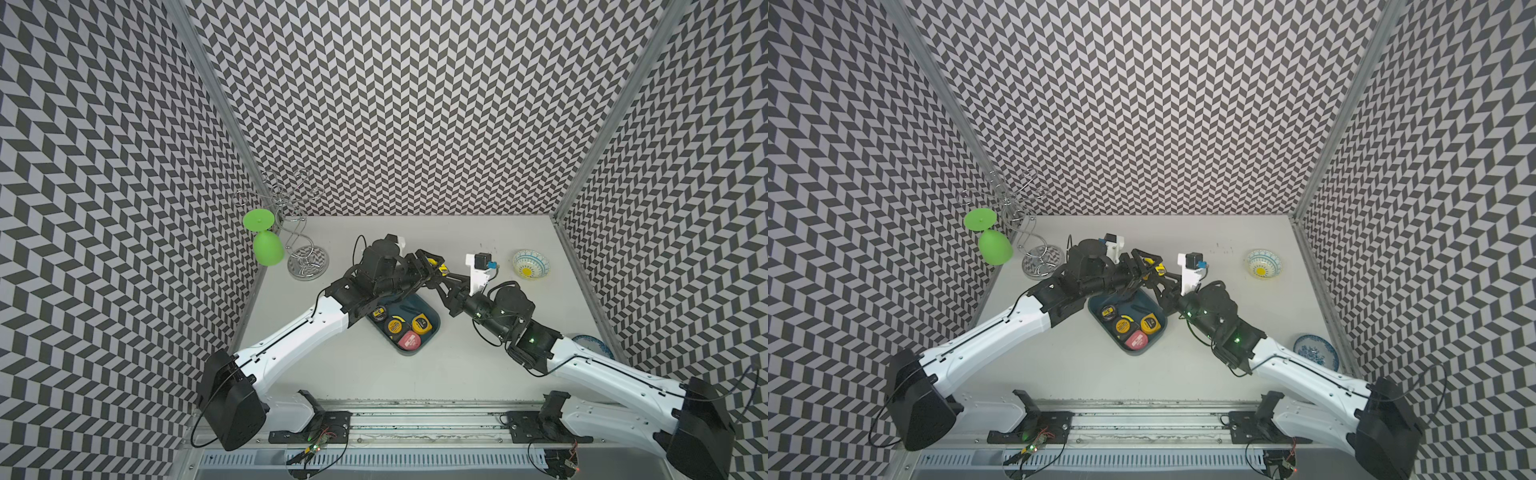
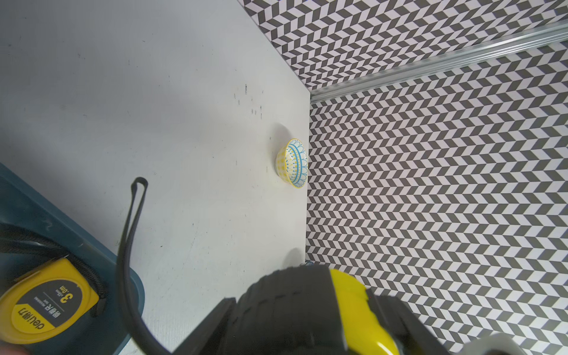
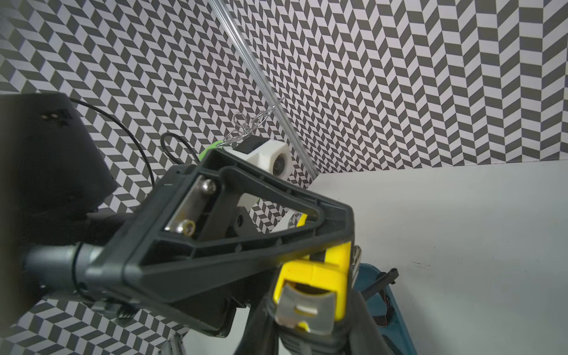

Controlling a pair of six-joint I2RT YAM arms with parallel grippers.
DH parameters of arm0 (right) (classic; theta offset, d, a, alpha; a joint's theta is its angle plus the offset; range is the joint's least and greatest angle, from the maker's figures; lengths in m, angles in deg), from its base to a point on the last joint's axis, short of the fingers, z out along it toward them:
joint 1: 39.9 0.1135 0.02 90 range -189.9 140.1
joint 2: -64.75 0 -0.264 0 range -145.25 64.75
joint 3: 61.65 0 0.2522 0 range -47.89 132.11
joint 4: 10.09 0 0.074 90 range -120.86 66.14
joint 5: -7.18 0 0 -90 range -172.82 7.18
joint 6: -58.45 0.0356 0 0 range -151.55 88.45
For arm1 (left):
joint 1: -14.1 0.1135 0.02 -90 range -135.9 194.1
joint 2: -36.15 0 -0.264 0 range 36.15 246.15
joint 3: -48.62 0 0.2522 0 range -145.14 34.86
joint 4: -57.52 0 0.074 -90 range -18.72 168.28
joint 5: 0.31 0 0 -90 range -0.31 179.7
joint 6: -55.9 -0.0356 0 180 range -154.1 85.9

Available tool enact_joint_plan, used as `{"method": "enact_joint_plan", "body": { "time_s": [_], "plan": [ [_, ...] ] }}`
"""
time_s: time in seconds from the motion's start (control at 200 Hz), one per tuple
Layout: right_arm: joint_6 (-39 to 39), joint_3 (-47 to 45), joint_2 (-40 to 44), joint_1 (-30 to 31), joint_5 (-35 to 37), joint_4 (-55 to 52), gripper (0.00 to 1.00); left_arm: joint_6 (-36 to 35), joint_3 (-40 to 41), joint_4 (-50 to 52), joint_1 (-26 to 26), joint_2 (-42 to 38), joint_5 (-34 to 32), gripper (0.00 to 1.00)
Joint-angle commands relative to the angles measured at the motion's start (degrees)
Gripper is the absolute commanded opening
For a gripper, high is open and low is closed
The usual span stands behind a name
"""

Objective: Take the tape measure out of the storage box
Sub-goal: Place the tape measure at the center of the board.

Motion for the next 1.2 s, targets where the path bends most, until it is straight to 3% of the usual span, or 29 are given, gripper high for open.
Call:
{"method": "enact_joint_plan", "body": {
  "time_s": [0.0,0.09,0.15,0.17,0.446,0.651,0.981,1.197],
  "plan": [
    [2.86,0.88,-0.05,0.2,0.7,3.26,0.03,-0.82,-0.43,-6.84,-0.41,-0.23,2.25,0.09],
    [3.72,0.57,0.44,0.16,2.95,2.63,0.0,-2.46,-0.78,-6.67,-0.21,0.09,2.27,0.64],
    [3.53,-0.19,1.23,-0.21,4.35,2.94,0.0,-4.55,-1.35,-5.41,0.05,0.15,1.9,0.94],
    [3.48,-0.52,1.51,-0.49,4.56,3.27,0.0,-5.33,-1.64,-4.66,0.21,0.11,1.59,0.99],
    [8.92,-4.06,3.73,-12.48,-5.47,2.12,0.0,-20.43,-3.43,10.38,3.92,-1.8,-4.61,1.0],
    [15.87,-9.15,0.74,-23.61,-16.15,5.89,0.0,-28.38,-3.2,19.42,6.98,-1.42,-6.76,1.0],
    [23.3,-14.44,-11.88,-38.56,-32.13,11.37,0.0,-31.67,-2.02,22.91,7.26,0.66,-7.81,1.0],
    [23.82,-16.1,-18.34,-42.55,-36.04,12.74,0.0,-33.16,-2.07,24.06,7.17,2.65,-8.34,1.0]
  ]
}}
